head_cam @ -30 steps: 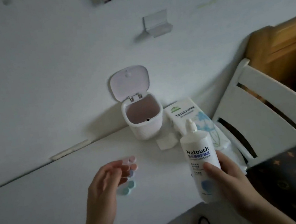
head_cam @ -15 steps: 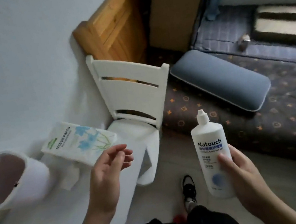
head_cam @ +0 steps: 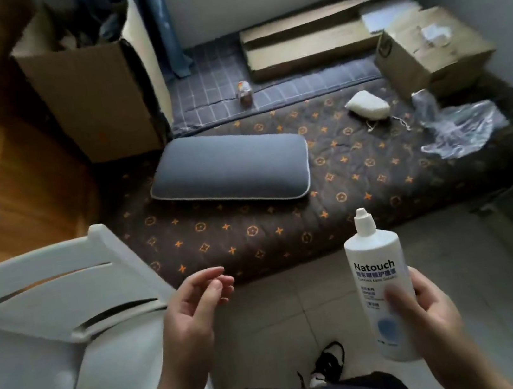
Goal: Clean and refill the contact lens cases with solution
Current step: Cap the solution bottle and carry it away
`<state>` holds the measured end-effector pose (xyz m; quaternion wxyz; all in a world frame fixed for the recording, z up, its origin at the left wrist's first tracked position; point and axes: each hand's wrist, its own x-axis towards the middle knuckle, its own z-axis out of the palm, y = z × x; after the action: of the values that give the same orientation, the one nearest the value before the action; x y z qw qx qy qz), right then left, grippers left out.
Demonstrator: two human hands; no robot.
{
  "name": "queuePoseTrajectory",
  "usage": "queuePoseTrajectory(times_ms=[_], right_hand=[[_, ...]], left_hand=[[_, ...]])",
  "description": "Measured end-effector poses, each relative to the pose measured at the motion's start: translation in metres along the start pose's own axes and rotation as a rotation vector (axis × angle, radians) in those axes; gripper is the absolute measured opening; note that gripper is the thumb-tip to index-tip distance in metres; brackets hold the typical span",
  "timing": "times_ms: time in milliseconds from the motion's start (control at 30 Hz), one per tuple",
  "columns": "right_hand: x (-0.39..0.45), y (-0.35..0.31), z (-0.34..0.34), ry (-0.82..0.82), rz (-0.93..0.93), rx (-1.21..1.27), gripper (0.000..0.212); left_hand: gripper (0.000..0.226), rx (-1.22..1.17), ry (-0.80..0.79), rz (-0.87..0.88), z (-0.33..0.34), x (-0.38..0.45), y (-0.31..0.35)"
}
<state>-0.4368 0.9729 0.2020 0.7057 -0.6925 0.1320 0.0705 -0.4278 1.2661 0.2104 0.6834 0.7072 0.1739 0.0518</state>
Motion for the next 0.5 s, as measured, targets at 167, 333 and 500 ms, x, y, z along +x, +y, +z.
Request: queuePoseTrajectory(times_ms=[167, 333, 500], right_hand=[[0.030, -0.018, -0.056, 0.171, -0.014, 0.092, 0.044], [0.037, -0.014, -0.087, 0.409, 0.006, 0.176, 0.043], [0.042, -0.006, -0.091, 0.701, 0.031, 0.202, 0.041]], left_hand=[[0.023, 0.024, -0.190, 0.050, 0.075, 0.058, 0.014], [0.019, 0.098, -0.475, 0.063, 0.149, 0.122, 0.017], [0.026, 0.126, -0.725, 0.039, 0.223, 0.172, 0.023]])
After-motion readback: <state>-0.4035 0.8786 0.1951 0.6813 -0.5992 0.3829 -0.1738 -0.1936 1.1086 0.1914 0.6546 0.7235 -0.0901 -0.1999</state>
